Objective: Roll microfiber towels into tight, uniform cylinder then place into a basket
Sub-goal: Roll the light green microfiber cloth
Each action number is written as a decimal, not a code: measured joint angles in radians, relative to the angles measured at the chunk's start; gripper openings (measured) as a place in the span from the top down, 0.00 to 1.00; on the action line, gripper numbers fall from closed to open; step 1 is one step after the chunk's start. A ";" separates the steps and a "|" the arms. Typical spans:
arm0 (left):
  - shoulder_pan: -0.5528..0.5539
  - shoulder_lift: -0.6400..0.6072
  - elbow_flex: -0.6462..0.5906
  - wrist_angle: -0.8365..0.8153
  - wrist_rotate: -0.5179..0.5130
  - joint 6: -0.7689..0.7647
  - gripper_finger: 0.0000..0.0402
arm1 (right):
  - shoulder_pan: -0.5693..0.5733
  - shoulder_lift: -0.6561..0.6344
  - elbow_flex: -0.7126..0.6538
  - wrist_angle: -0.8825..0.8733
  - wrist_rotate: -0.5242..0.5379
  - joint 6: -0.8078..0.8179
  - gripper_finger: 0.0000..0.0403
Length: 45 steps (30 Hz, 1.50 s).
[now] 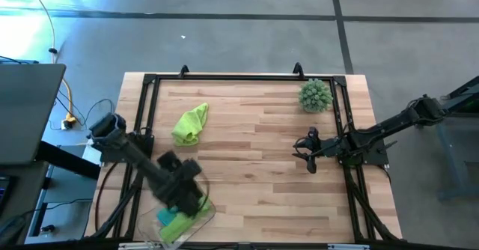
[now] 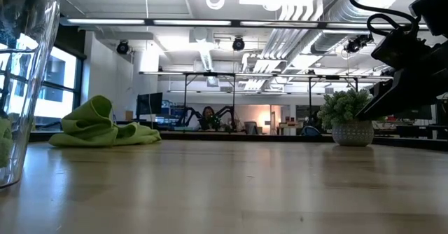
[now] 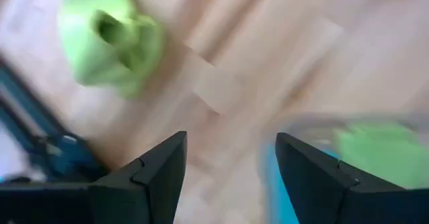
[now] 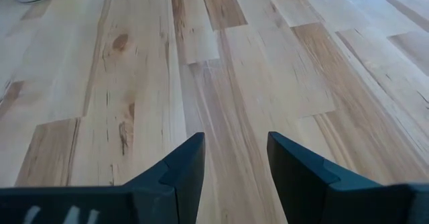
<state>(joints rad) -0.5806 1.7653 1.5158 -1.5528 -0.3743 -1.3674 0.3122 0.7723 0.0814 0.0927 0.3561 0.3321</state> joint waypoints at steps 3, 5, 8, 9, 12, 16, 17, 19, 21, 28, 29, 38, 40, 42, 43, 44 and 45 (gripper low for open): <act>0.119 -0.001 -0.001 -0.015 -0.062 0.165 0.46 | 0.000 0.000 0.000 -0.003 0.000 0.000 0.62; 0.203 -0.001 -0.003 -0.016 -0.108 0.285 0.46 | 0.000 0.000 0.000 -0.004 0.000 0.000 0.62; 0.330 -0.001 -0.003 -0.018 -0.119 0.443 0.46 | 0.000 0.000 0.000 -0.004 0.000 0.000 0.62; 0.368 -0.001 -0.003 -0.018 -0.119 0.482 0.46 | 0.000 0.000 0.000 -0.004 0.000 0.000 0.62; 0.471 -0.001 -0.003 -0.018 -0.114 0.558 0.46 | 0.000 0.000 0.000 -0.004 0.000 0.000 0.62; 0.573 -0.011 -0.059 -0.017 -0.073 0.597 0.46 | 0.000 0.000 0.000 -0.004 0.000 0.000 0.62; 0.593 -0.019 -0.087 -0.020 -0.061 0.597 0.46 | 0.000 0.000 0.000 -0.004 0.000 0.000 0.62; 0.627 -0.022 -0.140 -0.021 -0.054 0.584 0.47 | 0.000 0.000 0.000 -0.007 0.000 0.000 0.62; 0.656 -0.018 -0.195 -0.020 -0.044 0.555 0.47 | 0.000 0.000 0.000 -0.007 0.000 0.000 0.62; 0.701 -0.020 -0.308 0.049 -0.009 0.532 0.47 | 0.000 0.000 0.000 -0.008 0.000 0.000 0.62; 0.701 -0.019 -0.312 0.055 -0.009 0.530 0.47 | 0.000 0.000 0.000 -0.008 0.000 0.000 0.62; 0.672 -0.019 -0.310 0.079 0.024 0.507 0.47 | 0.000 0.000 0.000 -0.009 0.000 0.000 0.62; 0.655 -0.019 -0.310 0.081 0.049 0.506 0.47 | 0.000 0.000 0.000 -0.009 0.000 0.000 0.62; 0.635 -0.019 -0.310 0.099 0.071 0.505 0.47 | 0.000 0.000 0.000 -0.009 0.000 0.000 0.62; 0.625 -0.019 -0.310 0.109 0.074 0.499 0.47 | 0.000 0.000 0.000 -0.009 0.000 0.000 0.62; 0.614 -0.019 -0.310 0.116 0.075 0.485 0.47 | 0.000 0.000 0.000 -0.009 0.000 0.000 0.62; 0.603 -0.019 -0.307 0.121 0.076 0.468 0.47 | 0.000 0.000 0.000 -0.009 0.000 0.000 0.62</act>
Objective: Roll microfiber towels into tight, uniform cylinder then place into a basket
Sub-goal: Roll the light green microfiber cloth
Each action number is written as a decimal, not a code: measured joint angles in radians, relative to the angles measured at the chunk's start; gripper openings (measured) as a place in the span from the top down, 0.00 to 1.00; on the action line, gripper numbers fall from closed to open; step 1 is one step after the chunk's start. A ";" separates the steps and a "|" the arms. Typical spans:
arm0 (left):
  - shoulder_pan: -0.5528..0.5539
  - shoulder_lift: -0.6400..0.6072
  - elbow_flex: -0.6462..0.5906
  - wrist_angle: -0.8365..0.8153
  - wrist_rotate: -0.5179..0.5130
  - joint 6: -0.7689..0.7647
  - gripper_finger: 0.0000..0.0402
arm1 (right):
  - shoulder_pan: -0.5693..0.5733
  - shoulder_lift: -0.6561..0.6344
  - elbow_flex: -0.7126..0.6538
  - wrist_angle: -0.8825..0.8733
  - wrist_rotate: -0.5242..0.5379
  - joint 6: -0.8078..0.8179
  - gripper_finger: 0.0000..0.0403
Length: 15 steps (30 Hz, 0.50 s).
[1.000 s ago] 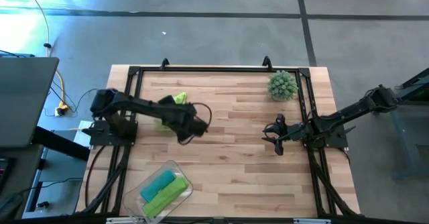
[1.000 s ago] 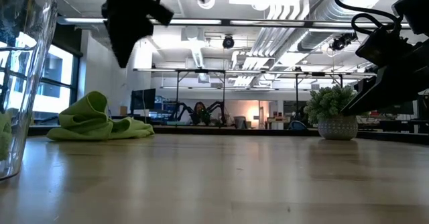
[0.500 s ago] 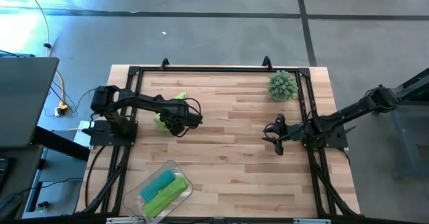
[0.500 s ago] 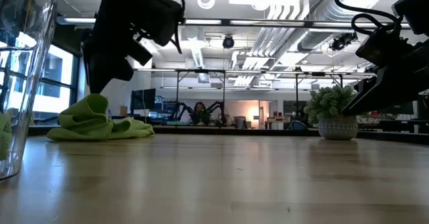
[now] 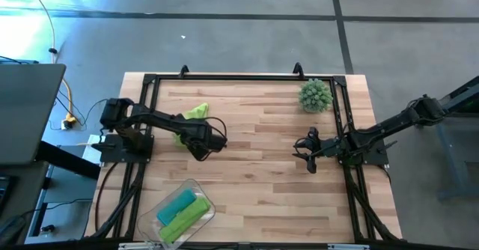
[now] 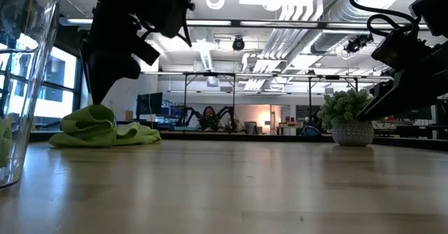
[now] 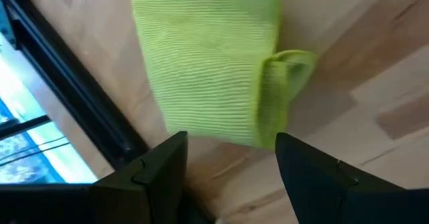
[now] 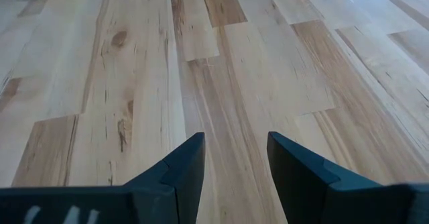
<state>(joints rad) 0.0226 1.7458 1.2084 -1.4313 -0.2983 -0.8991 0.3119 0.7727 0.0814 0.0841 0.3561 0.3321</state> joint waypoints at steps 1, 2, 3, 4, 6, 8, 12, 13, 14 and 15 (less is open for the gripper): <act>-0.011 0.000 0.007 0.001 0.000 -0.013 0.47 | 0.000 0.000 0.000 0.000 0.000 0.000 0.62; -0.023 0.000 0.015 0.005 0.000 -0.022 0.47 | 0.000 0.000 0.000 0.000 0.000 0.000 0.62; -0.034 0.000 0.023 0.011 -0.001 -0.030 0.47 | 0.000 0.000 0.000 0.000 0.000 0.000 0.62; -0.044 0.000 0.027 0.020 -0.004 -0.037 0.47 | 0.000 0.000 0.000 0.000 0.000 0.000 0.62; -0.060 0.000 0.030 0.029 -0.029 -0.043 0.47 | 0.000 0.000 0.000 0.000 0.000 0.000 0.62; -0.070 0.000 0.026 0.024 -0.059 -0.064 0.47 | 0.000 0.000 0.000 0.000 0.000 0.000 0.62; -0.071 0.000 -0.028 0.026 -0.080 -0.137 0.47 | 0.000 0.000 0.000 -0.001 0.000 0.000 0.62; -0.068 0.000 -0.048 0.031 -0.079 -0.148 0.47 | 0.000 0.000 0.000 -0.001 0.000 0.000 0.62; -0.065 0.000 -0.069 0.039 -0.075 -0.158 0.47 | 0.000 0.000 0.000 -0.001 0.000 0.000 0.62; -0.061 0.001 -0.087 0.048 -0.070 -0.165 0.47 | 0.000 0.000 0.000 -0.001 0.000 0.000 0.62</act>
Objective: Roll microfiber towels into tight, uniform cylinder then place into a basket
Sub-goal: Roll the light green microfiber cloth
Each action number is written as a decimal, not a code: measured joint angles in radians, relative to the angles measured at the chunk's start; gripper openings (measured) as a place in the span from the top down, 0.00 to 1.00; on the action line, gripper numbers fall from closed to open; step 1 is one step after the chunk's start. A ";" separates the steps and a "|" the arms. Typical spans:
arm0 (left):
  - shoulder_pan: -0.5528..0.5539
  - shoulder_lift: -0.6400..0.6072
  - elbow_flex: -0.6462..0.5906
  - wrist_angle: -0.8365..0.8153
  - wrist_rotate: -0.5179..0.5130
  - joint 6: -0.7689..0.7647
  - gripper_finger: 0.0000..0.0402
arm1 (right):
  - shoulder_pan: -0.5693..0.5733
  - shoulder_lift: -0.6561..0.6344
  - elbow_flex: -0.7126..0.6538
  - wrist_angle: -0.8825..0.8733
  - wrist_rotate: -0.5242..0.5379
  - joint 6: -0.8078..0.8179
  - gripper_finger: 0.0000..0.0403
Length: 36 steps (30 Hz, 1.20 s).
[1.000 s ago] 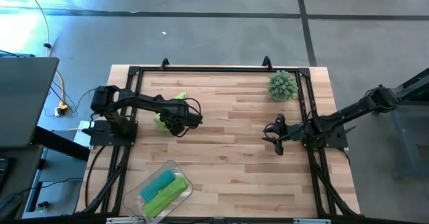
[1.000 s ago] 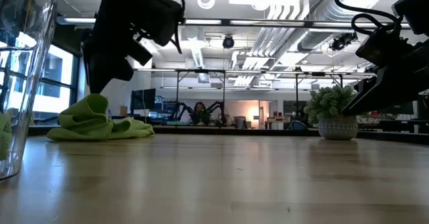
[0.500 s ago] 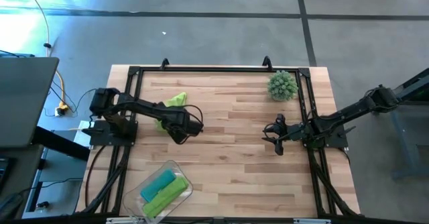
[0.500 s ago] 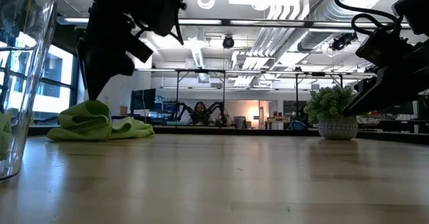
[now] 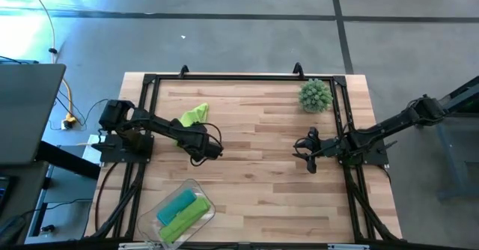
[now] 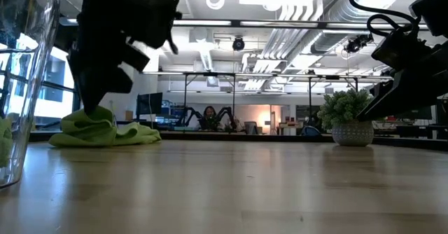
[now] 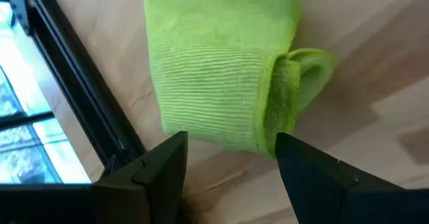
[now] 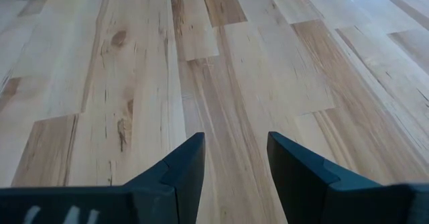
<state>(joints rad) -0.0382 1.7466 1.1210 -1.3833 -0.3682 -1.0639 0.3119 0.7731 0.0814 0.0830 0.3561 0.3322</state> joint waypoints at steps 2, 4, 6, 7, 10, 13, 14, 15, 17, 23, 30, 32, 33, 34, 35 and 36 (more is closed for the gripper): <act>0.008 0.000 -0.025 0.002 -0.018 -0.021 0.47 | 0.000 0.000 0.000 0.000 0.000 0.000 0.62; 0.015 0.000 -0.039 0.000 -0.090 -0.064 0.47 | 0.000 0.000 0.000 0.000 0.000 0.000 0.62; 0.023 0.000 -0.040 0.001 -0.149 -0.093 0.50 | 0.000 0.000 0.000 0.000 0.000 0.000 0.62; 0.029 0.000 -0.040 0.001 -0.166 -0.095 0.52 | 0.000 0.000 0.000 0.000 0.000 0.000 0.62; 0.053 0.000 -0.040 0.002 -0.175 -0.080 0.61 | 0.000 0.000 0.000 0.000 0.000 0.000 0.62; 0.076 0.000 -0.040 0.004 -0.176 -0.047 0.75 | 0.000 0.000 0.000 0.000 0.000 0.000 0.62; 0.082 0.000 -0.040 0.005 -0.177 -0.037 0.81 | 0.000 0.000 0.000 0.000 0.000 0.000 0.62; 0.088 0.000 -0.038 0.004 -0.179 -0.025 0.86 | 0.000 0.000 0.000 0.000 0.000 0.000 0.62; 0.094 0.000 -0.024 0.004 -0.180 0.001 0.96 | 0.000 0.000 0.000 0.000 0.000 0.000 0.62; 0.083 0.000 0.119 0.027 -0.203 0.126 0.98 | 0.000 0.000 0.000 0.000 0.000 0.000 0.62; 0.045 0.000 0.403 0.106 -0.292 0.356 0.99 | 0.000 0.000 0.000 0.000 0.000 0.000 0.62; 0.035 0.000 0.476 0.147 -0.310 0.440 1.00 | 0.000 0.000 0.000 0.000 0.000 0.000 0.62; 0.033 0.000 0.511 0.169 -0.313 0.480 1.00 | 0.000 0.000 0.000 0.000 0.000 0.000 0.62; 0.029 0.000 0.543 0.195 -0.314 0.522 1.00 | 0.000 0.000 0.000 0.000 0.000 0.000 0.62; 0.028 0.000 0.575 0.223 -0.313 0.562 1.00 | 0.000 0.000 0.000 0.000 0.000 0.000 0.62; 0.026 0.000 0.603 0.251 -0.313 0.597 1.00 | 0.000 0.000 0.000 0.000 0.000 0.000 0.62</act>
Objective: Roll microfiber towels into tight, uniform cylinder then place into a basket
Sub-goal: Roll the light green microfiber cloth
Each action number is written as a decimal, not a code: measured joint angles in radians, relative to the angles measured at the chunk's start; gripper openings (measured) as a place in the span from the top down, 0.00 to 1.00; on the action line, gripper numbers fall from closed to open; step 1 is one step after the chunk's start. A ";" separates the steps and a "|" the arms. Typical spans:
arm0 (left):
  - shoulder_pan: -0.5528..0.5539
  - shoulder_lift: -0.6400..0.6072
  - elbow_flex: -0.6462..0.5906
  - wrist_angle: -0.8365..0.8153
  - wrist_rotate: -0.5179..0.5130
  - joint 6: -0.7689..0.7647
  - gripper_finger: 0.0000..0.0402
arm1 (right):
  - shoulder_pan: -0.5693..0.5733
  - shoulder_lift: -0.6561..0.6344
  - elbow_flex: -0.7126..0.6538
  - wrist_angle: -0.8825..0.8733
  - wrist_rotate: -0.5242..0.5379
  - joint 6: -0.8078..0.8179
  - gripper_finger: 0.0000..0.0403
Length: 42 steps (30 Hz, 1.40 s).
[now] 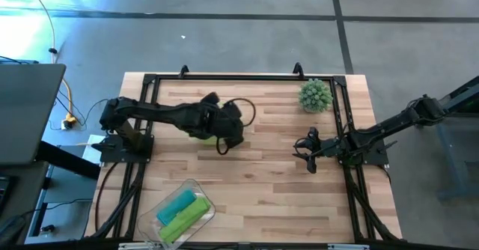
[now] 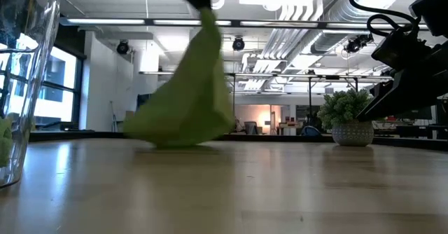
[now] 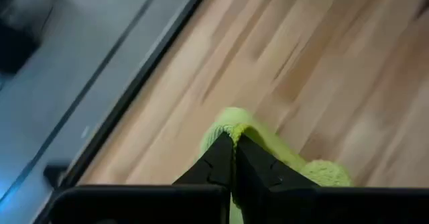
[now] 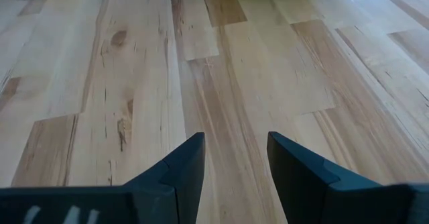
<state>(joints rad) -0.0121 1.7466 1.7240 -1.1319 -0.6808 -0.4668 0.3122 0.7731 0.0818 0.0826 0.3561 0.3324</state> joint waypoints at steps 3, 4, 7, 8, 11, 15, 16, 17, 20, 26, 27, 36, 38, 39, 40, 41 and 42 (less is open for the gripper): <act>-0.009 0.000 0.069 0.095 0.025 0.099 1.00 | 0.000 0.000 0.000 0.000 0.000 0.000 0.62; -0.011 0.000 0.085 0.127 0.038 0.127 1.00 | 0.000 0.000 0.000 0.000 0.000 0.000 0.62; -0.017 0.000 0.111 0.211 0.079 0.189 1.00 | 0.000 0.000 0.000 0.000 0.000 0.000 0.62; -0.018 0.000 0.113 0.231 0.095 0.200 1.00 | 0.000 0.000 0.000 -0.001 0.000 0.000 0.62; -0.017 0.002 0.104 0.279 0.161 0.209 1.00 | 0.000 0.000 0.000 -0.004 0.000 0.000 0.62; -0.018 0.047 0.103 0.295 0.199 0.209 1.00 | 0.000 0.000 0.000 -0.005 0.000 0.000 0.62; -0.021 0.062 0.103 0.302 0.207 0.208 1.00 | 0.000 0.000 0.000 -0.005 0.000 0.000 0.62; -0.023 0.078 0.103 0.311 0.215 0.208 1.00 | 0.000 0.000 0.000 -0.005 0.000 0.000 0.62; -0.037 0.125 0.103 0.326 0.255 0.209 1.00 | 0.000 0.000 0.000 -0.005 0.000 0.000 0.62; -0.087 0.186 0.102 0.330 0.279 0.209 1.00 | 0.000 0.000 0.000 -0.005 0.000 0.000 0.62; -0.098 0.189 0.103 0.333 0.279 0.209 1.00 | 0.000 0.000 0.000 -0.005 0.000 0.000 0.62; -0.185 0.185 0.207 0.382 0.260 0.340 1.00 | 0.000 0.000 0.000 -0.005 0.000 0.000 0.62; -0.184 0.185 0.214 0.369 0.199 0.370 1.00 | 0.000 0.000 0.000 -0.004 0.000 0.003 0.62; -0.178 0.186 0.214 0.346 0.155 0.373 1.00 | 0.000 0.000 0.000 -0.004 0.000 0.006 0.62; -0.168 0.186 0.214 0.311 0.114 0.372 1.00 | 0.000 0.000 0.000 -0.005 0.000 0.007 0.62; -0.155 0.186 0.214 0.264 0.081 0.355 1.00 | 0.000 0.000 0.000 -0.005 0.000 0.007 0.62; -0.139 0.186 0.211 0.218 0.067 0.325 1.00 | 0.000 0.000 0.000 -0.004 0.000 0.007 0.62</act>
<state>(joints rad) -0.1515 1.9327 1.9349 -0.9141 -0.6141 -0.1422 0.3122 0.7731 0.0818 0.0784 0.3561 0.3397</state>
